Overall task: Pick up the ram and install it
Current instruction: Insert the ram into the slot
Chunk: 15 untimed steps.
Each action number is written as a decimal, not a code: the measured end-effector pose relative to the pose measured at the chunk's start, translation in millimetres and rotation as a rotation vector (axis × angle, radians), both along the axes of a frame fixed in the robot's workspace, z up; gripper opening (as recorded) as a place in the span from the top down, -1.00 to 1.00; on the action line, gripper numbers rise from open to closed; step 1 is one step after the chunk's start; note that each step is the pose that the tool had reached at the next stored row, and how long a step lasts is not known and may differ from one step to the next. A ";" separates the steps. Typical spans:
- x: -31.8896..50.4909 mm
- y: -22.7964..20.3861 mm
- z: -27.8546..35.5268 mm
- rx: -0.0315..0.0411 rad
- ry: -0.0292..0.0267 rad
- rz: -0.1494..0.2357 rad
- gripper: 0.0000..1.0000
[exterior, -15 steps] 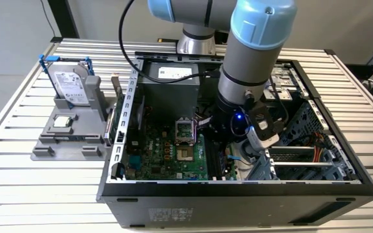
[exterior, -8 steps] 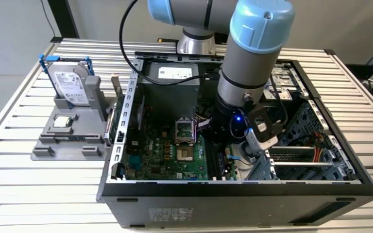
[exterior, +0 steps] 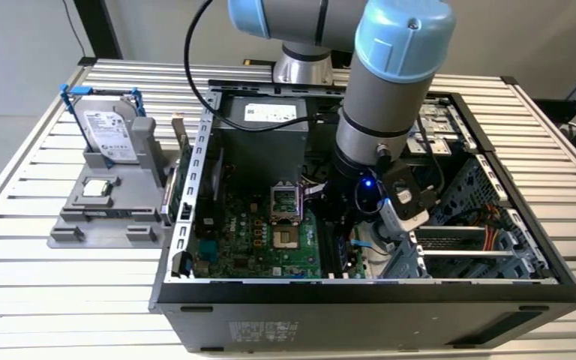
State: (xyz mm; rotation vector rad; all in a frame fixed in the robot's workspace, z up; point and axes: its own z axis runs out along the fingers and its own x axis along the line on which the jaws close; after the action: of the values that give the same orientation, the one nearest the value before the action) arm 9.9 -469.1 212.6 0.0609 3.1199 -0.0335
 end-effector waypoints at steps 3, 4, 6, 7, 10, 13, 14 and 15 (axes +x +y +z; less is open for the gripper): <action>-0.1 0.0 10.0 0.0002 0.0000 -0.003 -1.00; -0.1 0.0 14.6 0.0000 0.0002 -0.003 -1.00; -0.1 0.0 23.6 -0.0001 0.0002 -0.003 -1.00; -0.1 -0.1 28.2 0.0001 0.0001 -0.003 -1.00; -0.1 0.0 38.5 0.0020 0.0001 -0.003 -1.00; -0.1 0.0 42.2 0.0077 0.0000 -0.003 -1.00; -0.2 0.0 42.1 0.0080 0.0000 -0.003 -1.00; -0.2 0.0 42.1 0.0082 0.0001 -0.003 -1.00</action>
State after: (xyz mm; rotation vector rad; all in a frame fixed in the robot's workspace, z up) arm 9.7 -469.1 254.7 0.0664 3.1202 -0.0208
